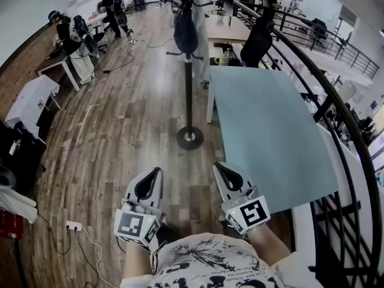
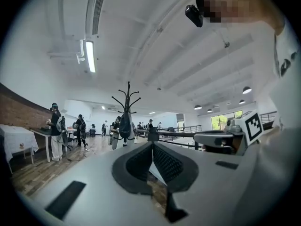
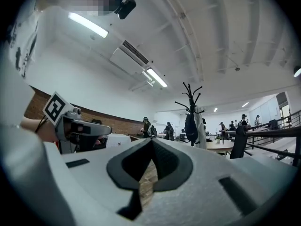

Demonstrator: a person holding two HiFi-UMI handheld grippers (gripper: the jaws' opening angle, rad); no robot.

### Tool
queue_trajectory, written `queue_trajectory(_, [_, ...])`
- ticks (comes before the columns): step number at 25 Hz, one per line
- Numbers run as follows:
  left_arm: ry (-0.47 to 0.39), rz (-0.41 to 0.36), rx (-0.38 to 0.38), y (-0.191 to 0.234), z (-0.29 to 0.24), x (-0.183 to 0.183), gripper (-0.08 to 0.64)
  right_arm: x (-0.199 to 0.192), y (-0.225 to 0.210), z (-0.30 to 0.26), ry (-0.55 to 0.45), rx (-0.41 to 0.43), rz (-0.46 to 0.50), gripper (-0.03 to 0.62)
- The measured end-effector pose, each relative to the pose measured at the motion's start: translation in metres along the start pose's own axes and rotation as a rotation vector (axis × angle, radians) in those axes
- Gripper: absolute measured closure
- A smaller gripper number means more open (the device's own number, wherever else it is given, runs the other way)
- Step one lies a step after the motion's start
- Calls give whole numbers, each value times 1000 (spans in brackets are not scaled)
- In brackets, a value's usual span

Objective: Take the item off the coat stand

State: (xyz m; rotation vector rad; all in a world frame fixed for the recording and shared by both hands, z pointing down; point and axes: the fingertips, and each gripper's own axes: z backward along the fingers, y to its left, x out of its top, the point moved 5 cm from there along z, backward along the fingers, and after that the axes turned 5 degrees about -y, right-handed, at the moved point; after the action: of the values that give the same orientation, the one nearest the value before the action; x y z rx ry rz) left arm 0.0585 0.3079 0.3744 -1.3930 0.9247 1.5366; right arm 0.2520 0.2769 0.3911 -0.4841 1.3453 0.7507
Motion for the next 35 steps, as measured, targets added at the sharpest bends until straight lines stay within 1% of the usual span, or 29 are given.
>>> queue_trajectory(3, [-2,5,8,7,3,1,555,-3,1,-5,7,-10,-29,603])
queue_trajectory(6, [19,13,7,21,-2,-4,555,-10,3,-20,32,-11,-26,601])
queue_trajectory(11, [35,27,-10,64,-20,-14,555,-25,5,-62,58,-43,-37,601])
queue_trajectory(16, [24,13,-41,133,-43,-6,555,-41,12,-128,99,-102,-48,601])
queue_trajectory(20, [7,10,-94,197,-72,4,555,-46,12,-190,103,-174,-60,601])
queue_trajectory(25, [18,-1,-161,259,-97,-4,555,-58,18,-255,115,-223,-47,601])
queue_trajectory(29, [41,19,-159,295,-120,-16,555,-75,9,-293,157,-241,-56,601])
queue_trajectory(32, [62,36,-143,317,-142,-28,555,-91,-4,-319,186,-228,-61,601])
queue_trajectory(35, [58,28,-115,336,-173,-30,555,-102,-27,-353,184,-207,-61,601])
